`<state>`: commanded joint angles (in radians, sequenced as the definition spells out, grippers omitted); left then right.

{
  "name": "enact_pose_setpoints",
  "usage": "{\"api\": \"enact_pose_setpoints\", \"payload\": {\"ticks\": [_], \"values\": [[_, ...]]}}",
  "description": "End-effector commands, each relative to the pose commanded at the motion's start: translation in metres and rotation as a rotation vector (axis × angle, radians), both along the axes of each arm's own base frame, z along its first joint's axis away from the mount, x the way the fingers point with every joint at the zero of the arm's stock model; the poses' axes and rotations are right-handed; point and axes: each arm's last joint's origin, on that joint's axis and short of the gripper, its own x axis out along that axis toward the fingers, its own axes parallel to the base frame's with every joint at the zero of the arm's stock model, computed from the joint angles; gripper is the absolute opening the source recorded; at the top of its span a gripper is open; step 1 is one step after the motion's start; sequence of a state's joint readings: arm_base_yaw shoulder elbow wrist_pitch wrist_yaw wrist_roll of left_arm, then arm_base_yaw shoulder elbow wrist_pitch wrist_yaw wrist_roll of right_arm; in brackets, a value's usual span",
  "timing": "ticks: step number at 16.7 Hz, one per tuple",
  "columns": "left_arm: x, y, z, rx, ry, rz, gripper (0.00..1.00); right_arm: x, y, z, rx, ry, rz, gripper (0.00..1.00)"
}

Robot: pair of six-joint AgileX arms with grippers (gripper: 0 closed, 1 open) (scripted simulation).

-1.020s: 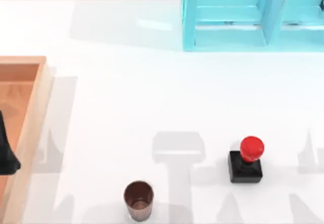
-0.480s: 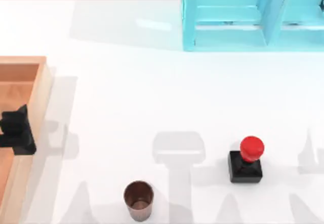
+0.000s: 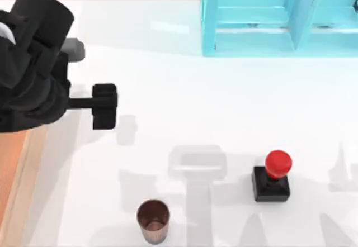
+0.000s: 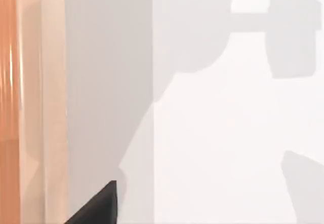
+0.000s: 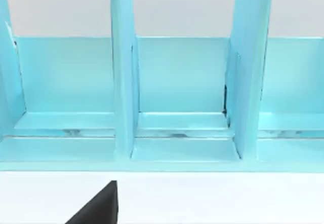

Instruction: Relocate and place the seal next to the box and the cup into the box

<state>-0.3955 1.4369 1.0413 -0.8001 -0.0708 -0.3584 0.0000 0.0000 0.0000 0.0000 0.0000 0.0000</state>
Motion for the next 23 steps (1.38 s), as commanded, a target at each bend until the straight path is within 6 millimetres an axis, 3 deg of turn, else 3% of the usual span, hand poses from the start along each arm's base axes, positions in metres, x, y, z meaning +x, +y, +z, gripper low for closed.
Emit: {"api": "enact_pose_setpoints", "payload": {"ticks": [5,9,12,16,23], "values": [[0.060,-0.095,-0.020,0.112,0.277,-0.020,1.00,0.000,0.000,0.000,0.000,0.000,0.000,1.00],[0.075,-0.175,-0.036,0.179,0.377,-0.022,1.00,0.000,0.000,0.000,0.000,0.000,0.000,1.00],[0.071,-0.223,-0.041,0.195,0.400,-0.017,1.00,0.000,0.000,0.000,0.000,0.000,0.000,1.00],[0.054,-0.269,-0.035,0.170,0.392,-0.006,1.00,0.000,0.000,0.000,0.000,0.000,0.000,1.00],[0.017,-0.305,0.005,0.049,0.339,-0.006,1.00,0.000,0.000,0.000,0.000,0.000,0.000,1.00]]}}
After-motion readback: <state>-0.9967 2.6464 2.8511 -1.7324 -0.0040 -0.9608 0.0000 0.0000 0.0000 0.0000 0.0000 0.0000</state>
